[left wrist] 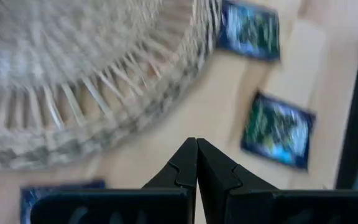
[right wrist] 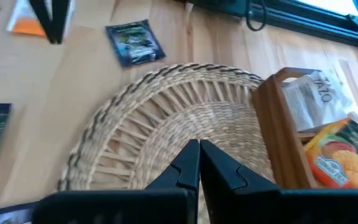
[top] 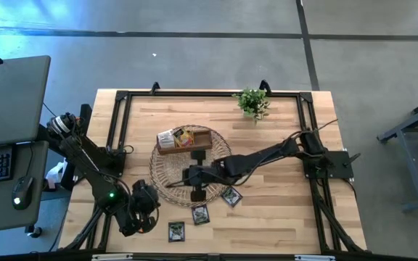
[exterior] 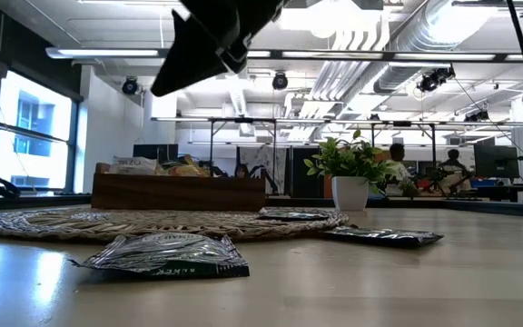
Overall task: Pick & Place Tea
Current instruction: Put the violet tea packet into the right compartment of the wooden organizer
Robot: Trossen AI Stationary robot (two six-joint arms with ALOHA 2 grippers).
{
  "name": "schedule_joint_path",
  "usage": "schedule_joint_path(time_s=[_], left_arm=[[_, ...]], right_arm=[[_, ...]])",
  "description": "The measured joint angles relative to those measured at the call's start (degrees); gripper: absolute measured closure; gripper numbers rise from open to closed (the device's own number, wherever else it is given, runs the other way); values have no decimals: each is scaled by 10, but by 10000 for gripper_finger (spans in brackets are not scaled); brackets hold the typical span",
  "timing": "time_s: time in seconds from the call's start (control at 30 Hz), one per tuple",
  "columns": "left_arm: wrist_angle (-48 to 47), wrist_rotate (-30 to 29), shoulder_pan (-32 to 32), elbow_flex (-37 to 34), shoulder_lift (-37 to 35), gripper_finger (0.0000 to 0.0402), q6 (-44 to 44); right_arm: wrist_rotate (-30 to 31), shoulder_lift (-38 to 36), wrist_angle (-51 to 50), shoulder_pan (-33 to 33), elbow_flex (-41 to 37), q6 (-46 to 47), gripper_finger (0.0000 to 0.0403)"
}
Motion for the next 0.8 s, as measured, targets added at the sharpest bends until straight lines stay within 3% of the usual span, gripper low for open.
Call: schedule_joint_path(time_s=[0.23,0.8], left_arm=[[25,63,0,0,0,399,0],[25,68,0,0,0,399,0]], right_arm=[[2,0,-1,6,0,0,401],[-8,0,-1,18,0,20,391]])
